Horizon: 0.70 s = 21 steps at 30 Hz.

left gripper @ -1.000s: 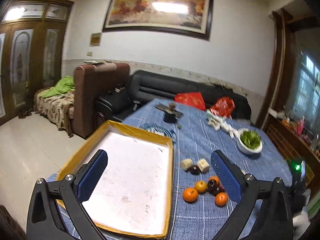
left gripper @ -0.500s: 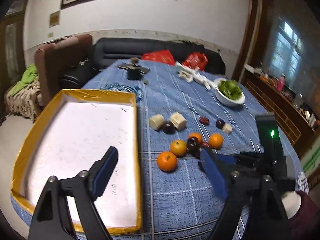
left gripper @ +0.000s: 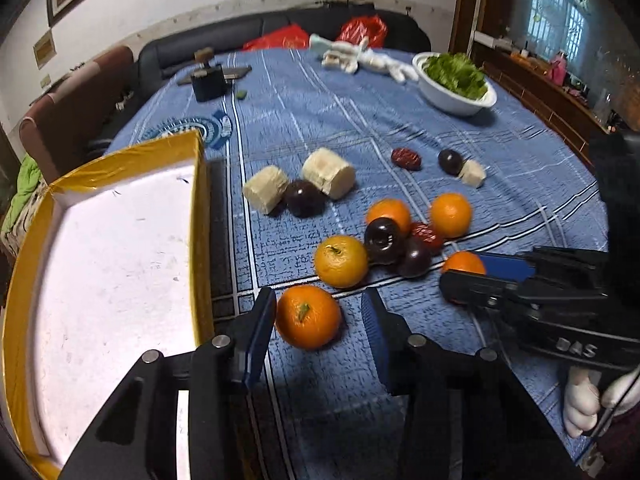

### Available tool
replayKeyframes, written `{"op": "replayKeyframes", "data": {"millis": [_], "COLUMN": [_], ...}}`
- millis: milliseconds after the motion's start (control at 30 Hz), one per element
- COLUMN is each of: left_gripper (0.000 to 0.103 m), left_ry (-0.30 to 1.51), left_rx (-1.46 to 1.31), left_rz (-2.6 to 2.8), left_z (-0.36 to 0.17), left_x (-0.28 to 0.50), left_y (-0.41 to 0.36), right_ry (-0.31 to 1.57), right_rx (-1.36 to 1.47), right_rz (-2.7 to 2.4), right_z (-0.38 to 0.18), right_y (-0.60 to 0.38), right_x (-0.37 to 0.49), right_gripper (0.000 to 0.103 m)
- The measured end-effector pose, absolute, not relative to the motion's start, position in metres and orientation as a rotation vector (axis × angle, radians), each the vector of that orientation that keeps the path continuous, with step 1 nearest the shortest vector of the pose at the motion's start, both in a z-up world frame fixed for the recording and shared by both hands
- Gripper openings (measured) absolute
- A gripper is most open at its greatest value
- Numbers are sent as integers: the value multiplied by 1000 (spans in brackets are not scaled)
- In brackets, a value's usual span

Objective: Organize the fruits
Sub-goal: 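Carry both oranges into the yellow tray and open both tools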

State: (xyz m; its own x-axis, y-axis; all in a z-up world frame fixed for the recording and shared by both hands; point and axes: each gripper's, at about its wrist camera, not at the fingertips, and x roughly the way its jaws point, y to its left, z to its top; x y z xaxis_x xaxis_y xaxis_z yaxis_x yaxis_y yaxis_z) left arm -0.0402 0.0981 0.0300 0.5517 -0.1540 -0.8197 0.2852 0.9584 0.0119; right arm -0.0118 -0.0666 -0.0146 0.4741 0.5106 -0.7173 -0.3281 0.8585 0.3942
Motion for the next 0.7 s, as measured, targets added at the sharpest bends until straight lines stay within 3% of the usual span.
{"op": "replayKeyframes", "data": {"millis": [200, 300, 700], "left_gripper": [44, 34, 34], "left_ry": [978, 965, 814], "left_rx": [208, 211, -138], "left_rz": [-193, -148, -154], "left_z": [15, 15, 71], "left_x": [-31, -32, -87], "left_y": [95, 100, 167], "right_ry": [949, 949, 901], "right_rx": [218, 214, 186], "right_rz": [523, 522, 532], "right_z": [-16, -16, 1], "right_y": [-68, -67, -58], "right_x": [-9, -9, -25], "right_gripper": [40, 40, 38]}}
